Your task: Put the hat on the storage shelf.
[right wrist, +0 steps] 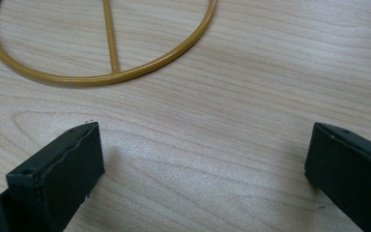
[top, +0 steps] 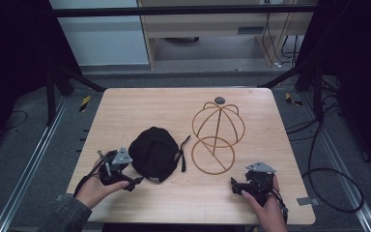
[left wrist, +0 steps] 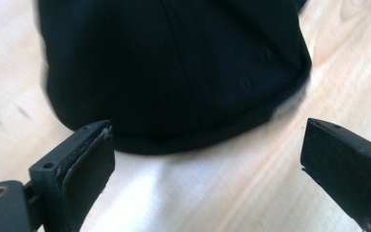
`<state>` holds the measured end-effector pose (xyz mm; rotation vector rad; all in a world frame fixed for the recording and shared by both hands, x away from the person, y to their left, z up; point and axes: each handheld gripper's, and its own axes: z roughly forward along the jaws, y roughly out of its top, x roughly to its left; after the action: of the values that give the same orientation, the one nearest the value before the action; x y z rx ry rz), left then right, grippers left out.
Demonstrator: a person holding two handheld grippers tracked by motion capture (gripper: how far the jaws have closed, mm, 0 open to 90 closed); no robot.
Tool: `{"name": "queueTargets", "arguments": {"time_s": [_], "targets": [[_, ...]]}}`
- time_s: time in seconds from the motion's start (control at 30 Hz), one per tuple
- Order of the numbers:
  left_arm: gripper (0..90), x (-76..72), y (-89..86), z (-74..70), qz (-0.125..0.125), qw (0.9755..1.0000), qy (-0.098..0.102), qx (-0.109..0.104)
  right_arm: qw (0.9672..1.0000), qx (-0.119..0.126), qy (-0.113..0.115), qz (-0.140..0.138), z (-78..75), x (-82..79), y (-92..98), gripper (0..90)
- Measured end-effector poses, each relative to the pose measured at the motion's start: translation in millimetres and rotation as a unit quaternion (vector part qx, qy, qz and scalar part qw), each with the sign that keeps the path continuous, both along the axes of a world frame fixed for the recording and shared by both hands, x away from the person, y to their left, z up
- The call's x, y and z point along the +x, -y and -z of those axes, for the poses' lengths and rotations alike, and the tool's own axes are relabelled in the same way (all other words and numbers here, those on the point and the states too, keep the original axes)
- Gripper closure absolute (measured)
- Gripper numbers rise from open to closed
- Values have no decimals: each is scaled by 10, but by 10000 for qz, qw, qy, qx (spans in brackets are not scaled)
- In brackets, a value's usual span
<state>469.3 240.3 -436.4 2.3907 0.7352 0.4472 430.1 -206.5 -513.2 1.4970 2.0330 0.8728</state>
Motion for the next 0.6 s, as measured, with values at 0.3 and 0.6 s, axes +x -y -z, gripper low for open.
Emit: {"name": "queueTargets", "arguments": {"time_s": [0.3,0.6], "targets": [[85,348,387,-429,206,9995,40,250,10000,0,-1,-2,0,0,0,4],[130,543,671,-470,335,9977,7,586,10000,-1,-2,-3,0,0,0,4]]}}
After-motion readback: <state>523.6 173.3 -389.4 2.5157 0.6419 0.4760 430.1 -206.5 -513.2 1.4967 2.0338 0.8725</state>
